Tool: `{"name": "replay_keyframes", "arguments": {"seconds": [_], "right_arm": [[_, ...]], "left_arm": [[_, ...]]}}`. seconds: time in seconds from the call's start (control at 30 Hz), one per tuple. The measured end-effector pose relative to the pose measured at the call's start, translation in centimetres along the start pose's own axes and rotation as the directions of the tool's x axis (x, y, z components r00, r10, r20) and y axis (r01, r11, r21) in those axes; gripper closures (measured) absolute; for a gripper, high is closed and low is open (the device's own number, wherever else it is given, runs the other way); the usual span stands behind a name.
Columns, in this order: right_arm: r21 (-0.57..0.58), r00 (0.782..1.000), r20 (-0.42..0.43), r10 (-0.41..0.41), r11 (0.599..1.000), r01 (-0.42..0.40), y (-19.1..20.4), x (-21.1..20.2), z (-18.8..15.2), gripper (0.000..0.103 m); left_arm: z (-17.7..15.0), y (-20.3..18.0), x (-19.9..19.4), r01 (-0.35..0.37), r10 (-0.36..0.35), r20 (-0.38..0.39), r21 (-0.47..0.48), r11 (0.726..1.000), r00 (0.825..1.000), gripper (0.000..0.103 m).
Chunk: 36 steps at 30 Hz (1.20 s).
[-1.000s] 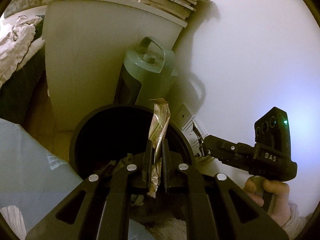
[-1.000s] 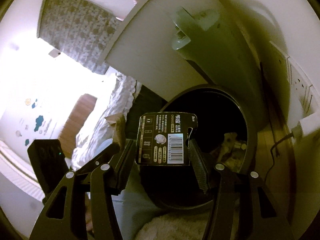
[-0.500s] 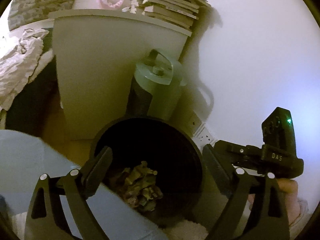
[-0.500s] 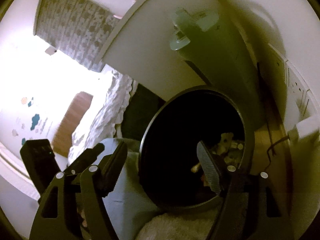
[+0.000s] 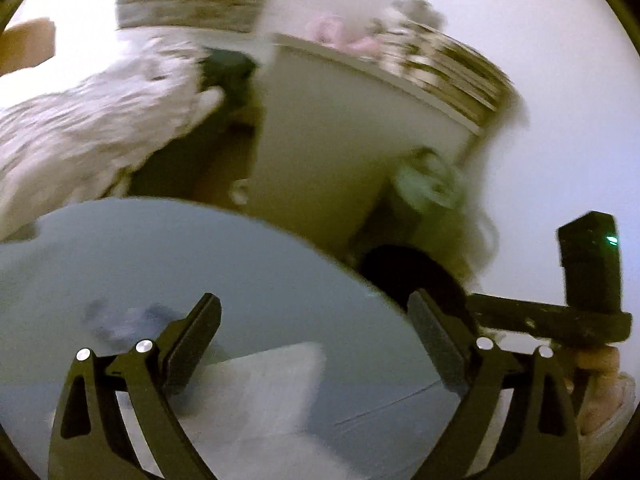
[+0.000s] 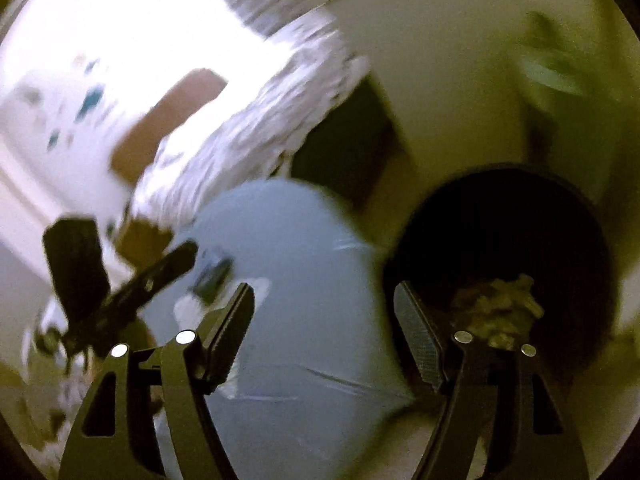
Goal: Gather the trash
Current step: 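Move both open tools back to the table toward the remaining packets, then grasp the purple PROBIOTICS stick with the left tool while the right grasps the dark blue pouch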
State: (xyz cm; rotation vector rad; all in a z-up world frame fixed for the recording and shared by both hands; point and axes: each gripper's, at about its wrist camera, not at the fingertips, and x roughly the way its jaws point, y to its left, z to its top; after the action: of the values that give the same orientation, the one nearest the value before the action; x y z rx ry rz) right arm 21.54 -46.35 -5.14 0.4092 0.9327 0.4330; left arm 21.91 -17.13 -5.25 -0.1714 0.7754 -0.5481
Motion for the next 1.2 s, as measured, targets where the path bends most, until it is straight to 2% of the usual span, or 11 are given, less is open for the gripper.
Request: {"name": "replay_keyframes", "arguments": {"seconds": [0.13,0.27,0.43,0.57,0.6,0.67,0.7,0.87,0.97,1.07,1.2], "right_arm": [[-0.204,0.992,-0.123,0.014,0.978,-0.039,7.3,5.4,0.9,0.023],[-0.439,0.980,-0.196,-0.048,0.898,-0.044,14.5,11.5,1.0,0.021],[-0.540,0.967,-0.241,-0.086,0.839,-0.060,18.8,17.9,1.2,0.014],[-0.605,0.955,-0.241,-0.174,0.796,-0.007,19.3,21.8,0.4,0.014],[-0.600,0.953,-0.246,-0.179,0.800,-0.005,18.6,21.9,0.2,0.022],[-0.559,0.957,-0.248,-0.151,0.829,-0.015,17.5,21.4,0.3,0.029],[-0.539,0.958,-0.250,-0.138,0.842,-0.019,16.9,20.8,0.4,0.050],[-0.410,0.969,-0.242,-0.051,0.910,-0.055,13.1,16.0,1.1,0.051],[-0.373,0.973,-0.227,-0.042,0.927,-0.047,10.9,13.4,0.8,0.051],[-0.338,0.974,-0.227,-0.023,0.940,-0.057,9.6,11.6,0.1,0.051],[-0.303,0.975,-0.221,0.007,0.950,-0.075,8.3,9.6,-0.8,0.051]], "left_arm": [[-0.6,7.1,-2.1,-0.071,0.070,-0.012,-0.100,0.992,0.997,0.009],[-1.9,12.2,-3.4,-0.113,0.103,-0.064,-0.175,0.978,0.993,0.009],[-3.2,14.2,-4.1,-0.138,0.123,-0.088,-0.195,0.971,0.989,0.009],[-3.7,13.8,-3.6,-0.125,0.107,-0.101,-0.185,0.975,0.989,0.009],[-3.6,13.5,-3.3,-0.125,0.107,-0.105,-0.177,0.976,0.989,0.009],[-3.3,13.1,-2.7,-0.123,0.106,-0.112,-0.160,0.979,0.988,0.009],[-3.2,12.9,-2.4,-0.124,0.107,-0.113,-0.153,0.980,0.988,0.009],[-2.5,11.5,-0.6,-0.135,0.122,-0.120,-0.102,0.986,0.985,0.009],[-2.1,10.2,1.1,-0.175,0.171,-0.136,-0.016,0.984,0.976,0.009],[-2.1,8.8,2.4,-0.229,0.243,-0.146,0.107,0.968,0.959,0.010],[-2.3,8.1,2.4,-0.206,0.240,-0.153,0.207,0.956,0.959,0.010]]}}
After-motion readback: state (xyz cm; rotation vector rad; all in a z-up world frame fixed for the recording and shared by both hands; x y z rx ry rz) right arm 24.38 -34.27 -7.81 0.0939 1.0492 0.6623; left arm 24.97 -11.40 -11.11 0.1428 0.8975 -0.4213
